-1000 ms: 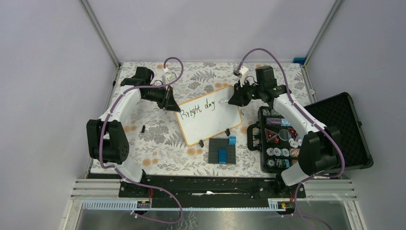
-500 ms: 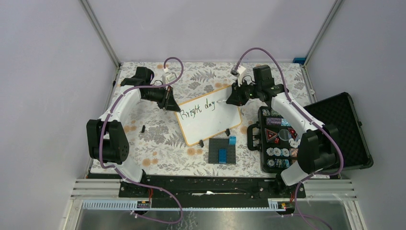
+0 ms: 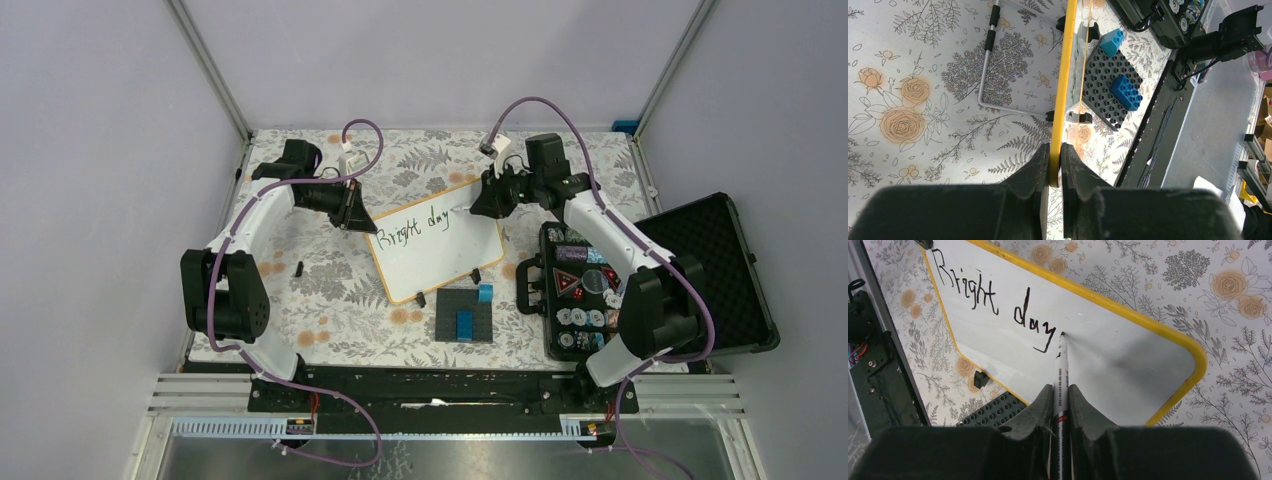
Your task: Write a sentence on the whiteboard
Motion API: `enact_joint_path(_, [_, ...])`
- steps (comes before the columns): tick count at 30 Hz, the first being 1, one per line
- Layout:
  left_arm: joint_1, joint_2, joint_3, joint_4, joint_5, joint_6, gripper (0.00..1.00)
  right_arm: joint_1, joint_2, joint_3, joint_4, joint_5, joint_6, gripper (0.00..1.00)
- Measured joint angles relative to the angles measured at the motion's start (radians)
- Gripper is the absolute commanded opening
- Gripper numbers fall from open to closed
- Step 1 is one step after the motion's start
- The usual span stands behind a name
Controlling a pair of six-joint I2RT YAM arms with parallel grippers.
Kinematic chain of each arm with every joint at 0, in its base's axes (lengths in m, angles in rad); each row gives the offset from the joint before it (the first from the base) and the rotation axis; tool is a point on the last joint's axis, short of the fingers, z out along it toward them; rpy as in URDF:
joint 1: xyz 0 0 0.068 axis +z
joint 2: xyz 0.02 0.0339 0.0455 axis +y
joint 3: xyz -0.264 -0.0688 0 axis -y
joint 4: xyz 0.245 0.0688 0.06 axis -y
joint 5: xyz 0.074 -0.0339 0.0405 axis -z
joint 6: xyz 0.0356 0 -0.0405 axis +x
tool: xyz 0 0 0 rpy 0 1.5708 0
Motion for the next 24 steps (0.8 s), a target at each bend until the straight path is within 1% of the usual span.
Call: enact_joint_path(24, [0.0,0.0,0.0,0.0,-0.001,0.0,0.0,0.027,0.008,0.007,0.006,0.018,-0.005,0.0])
